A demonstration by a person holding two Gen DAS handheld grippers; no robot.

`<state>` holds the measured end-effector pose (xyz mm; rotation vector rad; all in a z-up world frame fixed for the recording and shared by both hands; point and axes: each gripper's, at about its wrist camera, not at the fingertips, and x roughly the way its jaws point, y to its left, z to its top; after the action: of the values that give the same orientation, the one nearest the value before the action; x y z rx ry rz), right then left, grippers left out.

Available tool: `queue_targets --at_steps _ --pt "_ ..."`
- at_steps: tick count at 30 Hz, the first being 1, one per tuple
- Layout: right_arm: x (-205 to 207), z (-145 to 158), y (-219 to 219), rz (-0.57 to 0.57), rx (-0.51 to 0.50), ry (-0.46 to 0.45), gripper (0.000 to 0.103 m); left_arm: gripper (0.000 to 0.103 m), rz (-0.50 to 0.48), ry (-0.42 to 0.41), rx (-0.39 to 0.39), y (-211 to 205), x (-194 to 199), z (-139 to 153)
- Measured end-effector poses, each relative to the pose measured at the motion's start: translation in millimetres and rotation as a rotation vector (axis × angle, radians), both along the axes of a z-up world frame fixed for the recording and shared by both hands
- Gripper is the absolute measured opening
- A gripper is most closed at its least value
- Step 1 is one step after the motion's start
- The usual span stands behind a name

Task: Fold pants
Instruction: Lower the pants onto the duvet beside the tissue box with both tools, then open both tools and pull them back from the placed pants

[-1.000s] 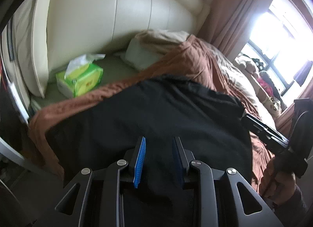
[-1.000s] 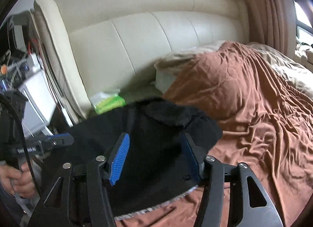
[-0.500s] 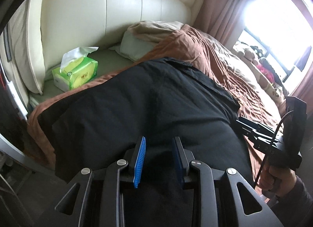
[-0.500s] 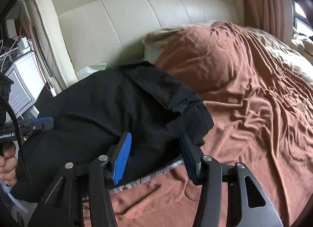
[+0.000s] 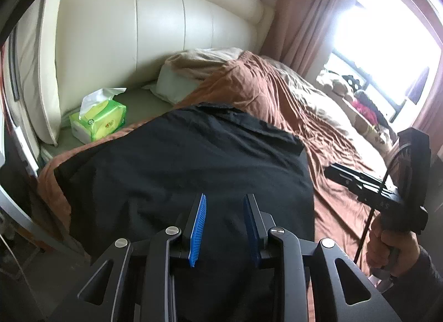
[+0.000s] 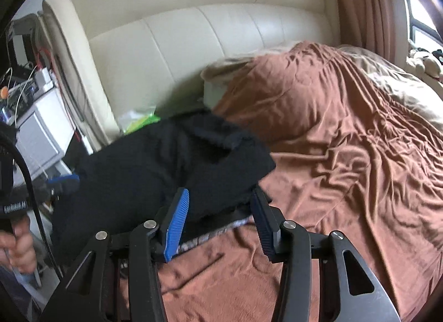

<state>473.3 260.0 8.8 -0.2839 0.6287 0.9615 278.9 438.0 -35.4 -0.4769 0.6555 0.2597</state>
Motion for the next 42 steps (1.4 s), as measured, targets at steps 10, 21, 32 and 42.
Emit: queue_targets --at_steps 10,21,32,42 --pt "12 6 43 0.033 0.085 -0.022 0.031 0.018 0.082 -0.029 -0.08 -7 9 -10" --pt "35 -38 50 0.004 -0.056 -0.016 0.031 0.012 0.117 0.025 -0.126 -18 16 -31" --pt "23 -21 19 -0.017 -0.163 0.002 0.031 0.01 0.109 0.04 -0.11 -47 -1 -15" --pt "-22 35 -47 -0.012 -0.119 -0.019 0.041 0.011 0.107 0.049 -0.053 -76 -23 19"
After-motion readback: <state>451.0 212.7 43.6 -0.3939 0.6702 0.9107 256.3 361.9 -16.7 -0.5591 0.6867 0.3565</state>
